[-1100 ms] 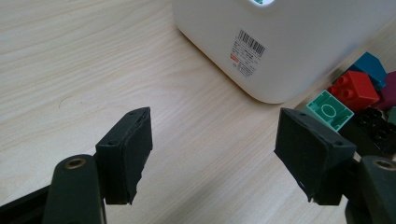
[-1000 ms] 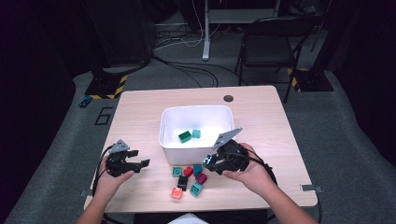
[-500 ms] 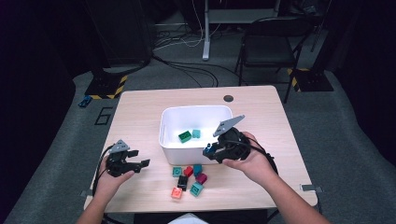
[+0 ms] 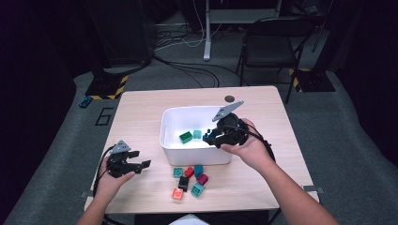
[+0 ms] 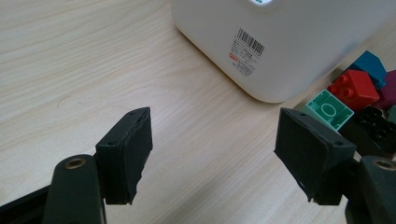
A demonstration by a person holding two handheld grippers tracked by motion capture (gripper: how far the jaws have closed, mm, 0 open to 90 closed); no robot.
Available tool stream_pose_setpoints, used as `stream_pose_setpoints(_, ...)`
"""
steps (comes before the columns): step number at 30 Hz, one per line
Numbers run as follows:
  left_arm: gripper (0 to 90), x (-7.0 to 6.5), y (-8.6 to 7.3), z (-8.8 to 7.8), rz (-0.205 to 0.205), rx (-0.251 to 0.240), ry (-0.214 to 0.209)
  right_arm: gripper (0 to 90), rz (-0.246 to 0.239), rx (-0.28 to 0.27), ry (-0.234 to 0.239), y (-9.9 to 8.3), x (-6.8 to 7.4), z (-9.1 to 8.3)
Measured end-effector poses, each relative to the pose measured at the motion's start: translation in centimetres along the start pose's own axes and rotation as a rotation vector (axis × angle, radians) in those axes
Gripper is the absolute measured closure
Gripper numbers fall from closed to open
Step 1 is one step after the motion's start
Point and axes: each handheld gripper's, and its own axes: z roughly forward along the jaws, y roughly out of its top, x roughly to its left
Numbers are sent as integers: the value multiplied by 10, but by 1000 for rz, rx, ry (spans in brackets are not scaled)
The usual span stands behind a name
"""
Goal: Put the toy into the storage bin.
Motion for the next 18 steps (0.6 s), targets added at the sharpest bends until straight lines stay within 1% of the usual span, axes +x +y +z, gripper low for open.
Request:
stream_pose_setpoints(6, 271, 0, 0, 0, -1, -1, 1, 581, 9, 4, -19, 9, -10, 9)
stream_pose_setpoints(12, 271, 1, 0, -1, 0, 0, 2, 581, 10, 9, -33, 17, -19, 21)
stream_pose_setpoints(15, 271, 1, 0, 0, -1, 0, 0, 581, 5, 12, -32, 22, -23, 30)
stream_pose_setpoints(17, 271, 2, 0, 0, -1, 2, 2, 581, 10, 12, -29, 25, -24, 37)
stream_pose_setpoints(18, 271, 2, 0, 0, 0, 2, 1, 581, 21, 14, -27, 27, -25, 41)
